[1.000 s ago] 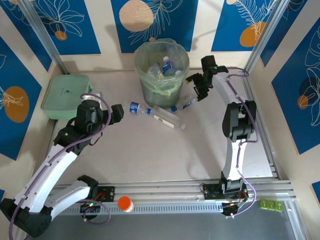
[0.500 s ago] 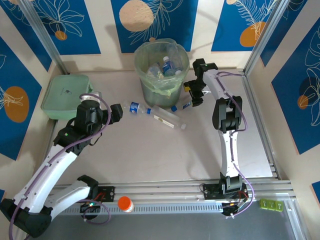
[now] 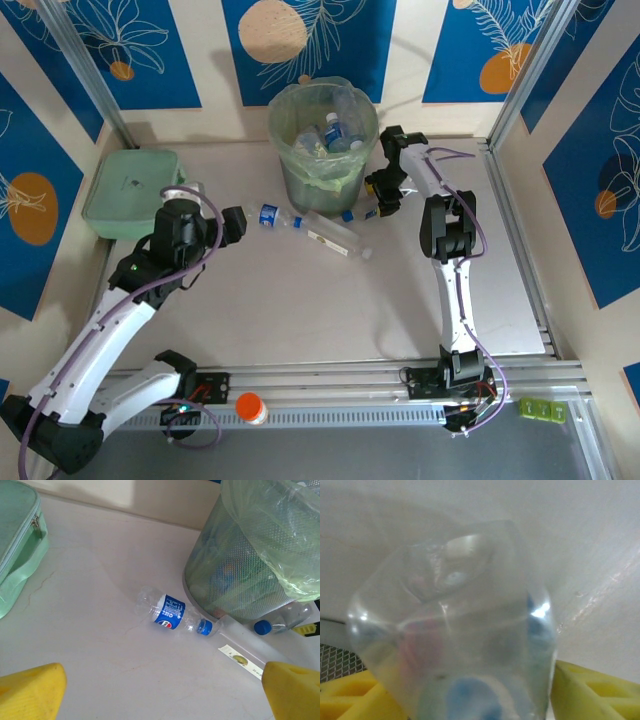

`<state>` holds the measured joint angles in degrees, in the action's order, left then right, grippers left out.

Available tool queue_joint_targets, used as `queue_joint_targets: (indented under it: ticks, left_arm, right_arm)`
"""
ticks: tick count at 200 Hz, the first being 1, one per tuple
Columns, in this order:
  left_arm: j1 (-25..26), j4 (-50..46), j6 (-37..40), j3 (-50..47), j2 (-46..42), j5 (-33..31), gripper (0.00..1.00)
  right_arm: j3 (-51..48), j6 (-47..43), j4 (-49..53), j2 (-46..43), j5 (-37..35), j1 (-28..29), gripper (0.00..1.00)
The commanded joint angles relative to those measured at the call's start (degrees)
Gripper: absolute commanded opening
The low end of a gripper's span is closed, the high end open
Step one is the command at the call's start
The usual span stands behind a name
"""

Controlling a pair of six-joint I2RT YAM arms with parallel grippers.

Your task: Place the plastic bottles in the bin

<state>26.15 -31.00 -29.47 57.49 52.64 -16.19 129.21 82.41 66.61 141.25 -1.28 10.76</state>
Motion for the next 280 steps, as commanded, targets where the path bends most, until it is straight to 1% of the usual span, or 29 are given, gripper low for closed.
queue_joint_targets:
  ticks: [1,19,23,35,66,94,114,141,156,190,218,237,255,280]
  left_arm:
    - [0.26,1.51,0.78,-0.37,0.12,-0.54,1.00]
    - [0.31,1.69,1.04,-0.45,0.15,-0.61,1.00]
    - [0.29,1.80,1.08,-0.52,0.10,-0.53,1.00]
    - [0.27,2.13,1.17,-0.62,0.04,0.06,1.00]
    - [0.30,3.82,2.35,-1.07,-0.05,3.31,1.00]
    - [0.47,4.41,3.28,-0.72,-0.01,6.62,1.00]
    - [1.36,2.90,4.28,1.32,1.02,11.51,1.00]
    - [4.46,-0.88,4.91,6.22,4.32,17.85,0.99]
    - [7.07,-2.24,4.65,8.19,6.52,19.73,0.99]
    - [12.63,0.61,3.46,9.80,11.71,25.07,0.99]
    - [16.53,6.15,4.88,10.56,17.15,33.96,0.99]
    - [19.14,8.34,5.28,11.95,21.19,36.80,0.99]
    - [20.93,11.47,5.49,12.44,23.57,39.19,0.99]
    - [21.69,15.07,5.89,12.96,25.41,42.85,0.99]
  right_arm:
    - [-2.64,0.06,0.69,-2.49,0.17,-0.19,0.62]
    - [-7.44,-0.18,-2.18,-6.20,0.37,-0.81,0.57]
    - [-8.67,-0.32,-2.97,-7.11,0.60,-1.02,0.52]
    - [-11.96,-0.81,-4.81,-9.97,0.97,-1.66,0.49]
    - [-18.45,-3.35,-6.55,-17.90,-0.95,-3.13,0.49]
    - [-27.03,-5.82,-9.14,-27.67,-1.54,-4.53,0.49]
    - [-33.85,-9.18,-12.87,-35.74,-0.67,-5.23,0.50]
    - [-41.90,-15.86,-17.64,-46.88,0.93,-4.80,0.49]
    - [-46.74,-18.70,-20.74,-52.98,2.46,-3.75,0.49]
    - [-54.11,-22.08,-22.64,-64.05,5.91,-0.12,0.49]
    - [-57.48,-23.26,-22.79,-71.06,5.85,3.54,0.49]
    - [-59.59,-23.17,-23.56,-74.24,6.27,5.69,0.49]
    - [-60.56,-23.71,-24.13,-75.47,7.60,7.39,0.49]
    - [-60.53,-25.14,-23.59,-76.04,7.25,10.17,0.49]
